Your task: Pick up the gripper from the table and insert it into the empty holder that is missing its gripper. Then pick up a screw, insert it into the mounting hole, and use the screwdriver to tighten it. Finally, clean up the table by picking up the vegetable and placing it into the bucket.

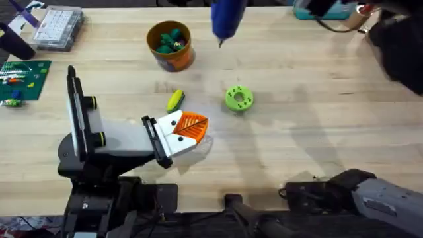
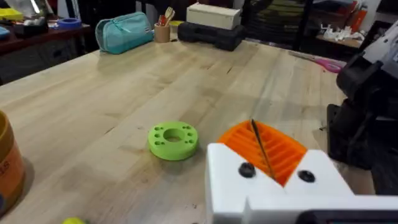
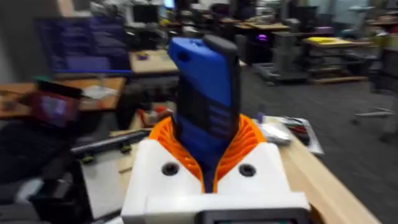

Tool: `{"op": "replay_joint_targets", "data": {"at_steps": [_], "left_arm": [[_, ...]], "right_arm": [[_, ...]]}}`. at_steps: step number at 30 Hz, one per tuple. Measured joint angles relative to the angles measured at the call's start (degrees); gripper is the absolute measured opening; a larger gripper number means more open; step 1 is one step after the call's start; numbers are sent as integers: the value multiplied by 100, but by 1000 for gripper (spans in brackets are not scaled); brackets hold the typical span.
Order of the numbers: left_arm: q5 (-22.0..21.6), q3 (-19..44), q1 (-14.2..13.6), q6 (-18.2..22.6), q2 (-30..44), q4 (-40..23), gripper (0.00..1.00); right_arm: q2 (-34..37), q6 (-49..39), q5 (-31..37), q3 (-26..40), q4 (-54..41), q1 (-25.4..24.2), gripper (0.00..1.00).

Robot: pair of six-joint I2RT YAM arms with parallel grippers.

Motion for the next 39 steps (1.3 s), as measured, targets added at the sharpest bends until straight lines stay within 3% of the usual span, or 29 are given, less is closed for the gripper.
{"op": "replay_joint_targets", "data": {"at_steps": [8, 21, 29, 39], "left_arm": [[0, 0, 0, 0, 0, 0, 17], [0, 0, 0, 0, -1, 0, 17], [0, 0, 0, 0, 0, 0, 18], [2, 0, 0, 0, 0, 0, 17]], "right_arm": [[960, 531, -727, 672, 197, 517, 51], [1084, 608, -1292, 944, 852, 1546, 49], [1090, 167, -1345, 946, 384, 1835, 49], [1090, -227, -1451, 946, 200, 1859, 49]]}}
